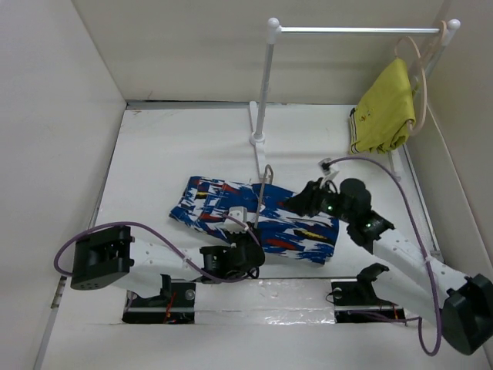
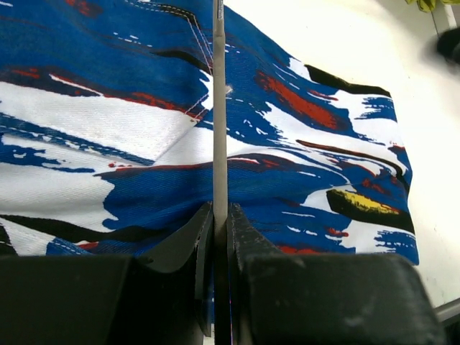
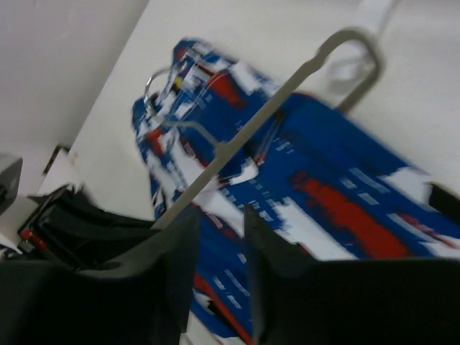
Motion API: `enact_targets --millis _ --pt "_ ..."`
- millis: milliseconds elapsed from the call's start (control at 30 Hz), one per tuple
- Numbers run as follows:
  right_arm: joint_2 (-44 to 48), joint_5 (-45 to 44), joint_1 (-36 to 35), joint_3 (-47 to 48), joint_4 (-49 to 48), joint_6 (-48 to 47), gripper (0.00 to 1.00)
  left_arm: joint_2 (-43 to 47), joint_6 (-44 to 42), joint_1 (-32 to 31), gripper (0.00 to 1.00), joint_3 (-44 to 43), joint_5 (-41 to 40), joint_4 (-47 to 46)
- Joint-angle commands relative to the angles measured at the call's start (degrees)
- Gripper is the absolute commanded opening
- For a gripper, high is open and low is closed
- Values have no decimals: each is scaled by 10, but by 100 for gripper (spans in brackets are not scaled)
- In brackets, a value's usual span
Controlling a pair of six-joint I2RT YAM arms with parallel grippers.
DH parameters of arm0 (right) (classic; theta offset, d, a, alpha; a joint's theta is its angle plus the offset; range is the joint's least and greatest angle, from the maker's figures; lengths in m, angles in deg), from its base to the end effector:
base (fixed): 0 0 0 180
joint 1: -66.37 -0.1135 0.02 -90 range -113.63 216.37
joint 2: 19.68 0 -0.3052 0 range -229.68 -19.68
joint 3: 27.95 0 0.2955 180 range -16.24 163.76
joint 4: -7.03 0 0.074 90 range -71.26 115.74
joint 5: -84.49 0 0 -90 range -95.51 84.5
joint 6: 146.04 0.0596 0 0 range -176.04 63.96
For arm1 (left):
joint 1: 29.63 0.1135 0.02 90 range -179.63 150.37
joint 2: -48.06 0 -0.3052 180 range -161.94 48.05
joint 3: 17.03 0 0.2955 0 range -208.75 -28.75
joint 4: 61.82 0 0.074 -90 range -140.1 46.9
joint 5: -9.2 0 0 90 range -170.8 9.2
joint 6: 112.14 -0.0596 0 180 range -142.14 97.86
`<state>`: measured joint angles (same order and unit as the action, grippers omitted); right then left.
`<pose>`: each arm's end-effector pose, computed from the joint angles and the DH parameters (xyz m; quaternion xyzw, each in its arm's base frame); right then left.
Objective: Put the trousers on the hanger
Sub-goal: Place the hanger at the clothesline.
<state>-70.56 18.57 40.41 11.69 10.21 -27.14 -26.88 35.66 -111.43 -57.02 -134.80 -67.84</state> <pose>0.2066 0.1276 0.2607 -0.1080 0.7759 0.4224 0.4560 0.0874 -0.2686 0.1862 -0.0661 0.7986 -0.2898 0.5233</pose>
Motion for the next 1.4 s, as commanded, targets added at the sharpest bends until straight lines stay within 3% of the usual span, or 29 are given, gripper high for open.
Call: enact_targets --millis 0,333,467,667,800,967,1033,1133,1367 --pt "-34 -106 -106 -14 -121 86 53 27 -44 -6 0 -33 -50 -38" --pt "-232 -109 -178 -24 -314 194 59 30 -83 -49 0 -24 -84 -72" --pt "-287 -92 -185 -24 -377 226 58 32 -109 -55 0 -26 -83 -92" --pt "-331 -69 -197 -16 -433 246 48 35 -126 -55 0 -18 -75 -118" --pt "-334 -68 -204 -20 -458 258 26 40 -134 -55 0 -17 -85 -119" --pt "-303 -57 -195 -16 -460 266 9 74 -176 -55 0 -66 -85 -106" --pt "-277 -40 -179 -6 -462 273 0 97 -224 -55 0 -77 -72 -144" --pt "-236 -28 -164 21 -434 276 0 150 -339 -55 11 -92 -68 -198" --pt "-144 -16 -104 98 -331 254 0 239 -430 -55 33 -99 -64 -245"
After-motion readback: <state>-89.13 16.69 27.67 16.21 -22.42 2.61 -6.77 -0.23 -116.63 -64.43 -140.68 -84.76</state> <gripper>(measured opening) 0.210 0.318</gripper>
